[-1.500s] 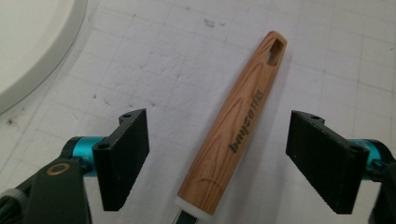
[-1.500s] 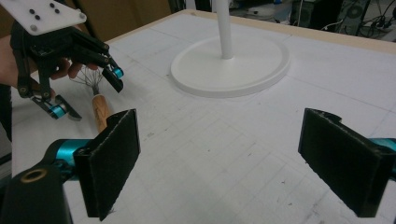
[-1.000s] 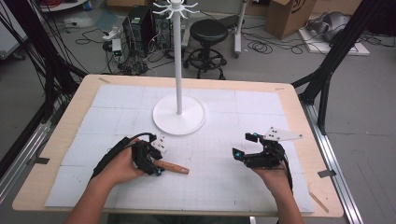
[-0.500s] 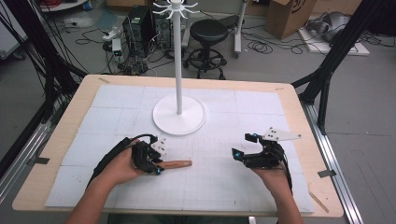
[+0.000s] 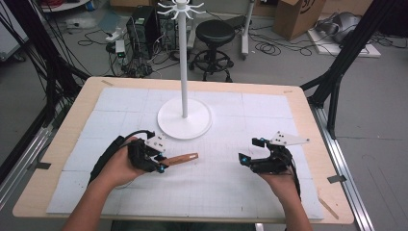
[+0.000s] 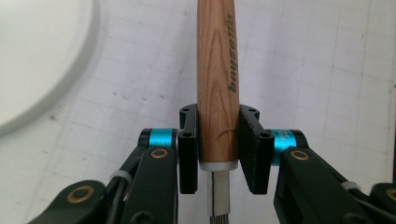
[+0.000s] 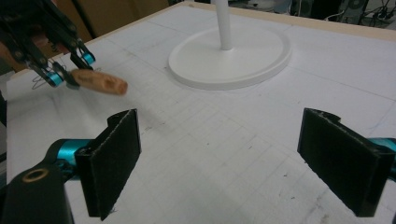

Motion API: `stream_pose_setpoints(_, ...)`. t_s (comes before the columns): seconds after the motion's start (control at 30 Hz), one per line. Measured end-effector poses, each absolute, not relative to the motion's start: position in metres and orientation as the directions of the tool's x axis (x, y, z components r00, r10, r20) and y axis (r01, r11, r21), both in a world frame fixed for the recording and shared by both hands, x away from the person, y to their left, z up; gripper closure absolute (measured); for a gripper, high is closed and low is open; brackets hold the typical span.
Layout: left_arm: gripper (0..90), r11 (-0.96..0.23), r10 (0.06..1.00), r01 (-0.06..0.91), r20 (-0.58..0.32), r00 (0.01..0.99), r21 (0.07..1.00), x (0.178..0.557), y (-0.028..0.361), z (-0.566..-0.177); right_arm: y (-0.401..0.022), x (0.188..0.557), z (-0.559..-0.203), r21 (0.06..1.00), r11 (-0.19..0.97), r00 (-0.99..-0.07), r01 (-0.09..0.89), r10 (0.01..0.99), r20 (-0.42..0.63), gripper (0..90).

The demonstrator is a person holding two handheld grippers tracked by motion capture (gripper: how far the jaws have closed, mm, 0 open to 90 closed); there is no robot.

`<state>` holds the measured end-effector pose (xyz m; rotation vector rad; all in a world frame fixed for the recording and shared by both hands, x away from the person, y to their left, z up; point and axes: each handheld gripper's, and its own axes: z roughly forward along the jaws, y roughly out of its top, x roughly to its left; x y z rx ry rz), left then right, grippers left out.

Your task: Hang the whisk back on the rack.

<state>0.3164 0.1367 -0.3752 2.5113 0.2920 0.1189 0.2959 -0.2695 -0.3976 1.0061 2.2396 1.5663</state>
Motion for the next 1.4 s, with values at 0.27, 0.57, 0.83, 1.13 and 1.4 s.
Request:
stream_pose_setpoints(0.27, 71.3, -0.684, 0.273, 0.189, 0.008, 0.962, 0.704, 0.319, 0.148, -0.34, -0.269, 0.296, -0.397, 0.897, 0.189, -0.74, 0.399, 0.644, 0.194, 12.5)
stream_pose_setpoints(0.57, 71.2, -0.555, 0.333, 0.225, -0.034, 0.942, 0.801, 0.331, 0.156, -0.303, -0.268, 0.296, -0.397, 0.898, 0.189, -0.743, 0.398, 0.64, 0.195, 12.6)
stream_pose_setpoints(0.83, 71.2, -0.44, 0.343, 0.183, -0.025, 0.939, 0.879, 0.338, 0.164, -0.27, -0.267, 0.296, -0.398, 0.897, 0.202, -0.746, 0.394, 0.64, 0.184, 12.5)
stream_pose_setpoints(1.13, 71.2, -0.314, 0.322, 0.132, -0.025, 0.947, 0.94, 0.349, 0.169, -0.237, -0.266, 0.296, -0.398, 0.897, 0.203, -0.745, 0.393, 0.642, 0.181, 12.6)
stream_pose_setpoints(1.4, 71.1, -0.289, 0.317, 0.077, 0.02, 0.948, 0.954, 0.365, 0.178, -0.207, -0.267, 0.297, -0.398, 0.895, 0.204, -0.744, 0.396, 0.643, 0.183, 12.6)
